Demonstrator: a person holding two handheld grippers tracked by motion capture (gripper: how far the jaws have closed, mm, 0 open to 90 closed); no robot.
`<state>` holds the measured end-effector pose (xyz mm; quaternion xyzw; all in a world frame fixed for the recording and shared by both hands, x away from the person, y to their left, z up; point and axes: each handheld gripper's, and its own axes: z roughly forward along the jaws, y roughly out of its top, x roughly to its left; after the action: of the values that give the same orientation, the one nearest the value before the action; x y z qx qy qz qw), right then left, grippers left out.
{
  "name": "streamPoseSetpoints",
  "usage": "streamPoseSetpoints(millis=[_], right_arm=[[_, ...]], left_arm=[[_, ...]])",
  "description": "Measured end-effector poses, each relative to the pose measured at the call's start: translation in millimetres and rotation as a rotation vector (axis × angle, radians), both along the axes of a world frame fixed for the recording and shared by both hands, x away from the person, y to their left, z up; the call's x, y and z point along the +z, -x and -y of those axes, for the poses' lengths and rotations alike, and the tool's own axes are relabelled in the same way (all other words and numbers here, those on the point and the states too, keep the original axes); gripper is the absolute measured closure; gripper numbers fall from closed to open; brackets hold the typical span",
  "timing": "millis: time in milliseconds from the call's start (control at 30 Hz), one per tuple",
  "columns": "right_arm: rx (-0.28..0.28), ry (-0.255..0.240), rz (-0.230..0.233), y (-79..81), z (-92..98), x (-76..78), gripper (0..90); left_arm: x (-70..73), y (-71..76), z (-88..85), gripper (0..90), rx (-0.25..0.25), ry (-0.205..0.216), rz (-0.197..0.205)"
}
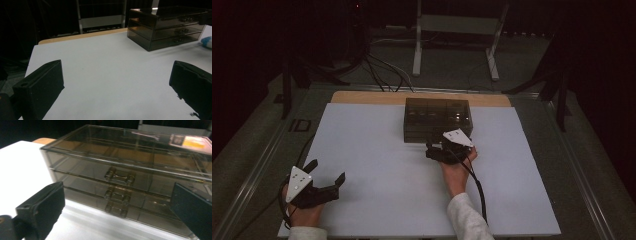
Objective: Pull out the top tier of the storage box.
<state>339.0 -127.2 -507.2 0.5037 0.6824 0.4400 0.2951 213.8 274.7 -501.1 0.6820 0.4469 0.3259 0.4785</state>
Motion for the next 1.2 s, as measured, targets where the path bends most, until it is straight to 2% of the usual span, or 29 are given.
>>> streamPoseSetpoints(millis=[133,267,300,367,467,633,800,967,1200], right_arm=[[-0.058,-0.022,-0.011,-3.0,-2.5,-4.4,8.3],[-0.11,0.005,0.017,-2.9,-7.0,-5.6,26.6],[-0.11,0.005,0.017,-2.9,-7.0,-5.6,26.6],[-0.145,0.003,0.021,-3.8,-9.4,-4.5,35.2],[-0.169,0.0,0.009,-6.2,-13.7,-3.4,42.3],[-0.176,0.022,0.017,-8.4,-23.8,-0.3,46.4],[-0.214,0.042,0.017,-10.0,-30.4,0.2,49.0],[-0.24,0.043,0.003,-12.1,-31.4,-3.6,49.1],[-0.244,0.041,-0.003,-13.1,-34.4,-6.9,53.4]], left_arm=[[-0.3,-0.6,-0.3,0.6,0.001,-0.004,-0.003],[-0.3,-0.7,-0.2,0.6,0.004,-0.004,-0.003],[-0.3,-0.7,-0.2,0.6,0.004,-0.004,-0.003],[-0.4,-0.8,-0.3,0.6,0.006,-0.002,-0.004],[-0.4,-0.8,-0.2,0.6,0.006,-0.003,-0.003],[-0.2,-0.5,-0.8,0.6,0.01,-0.001,-0.002],[-0.1,-0.2,-1.5,0.6,0.01,-0.001,0.0],[-0.2,-0.4,-1.8,0.6,0.011,-0.001,0.0],[-0.2,-0.4,-1.0,0.7,0.012,-0.006,-0.001]])
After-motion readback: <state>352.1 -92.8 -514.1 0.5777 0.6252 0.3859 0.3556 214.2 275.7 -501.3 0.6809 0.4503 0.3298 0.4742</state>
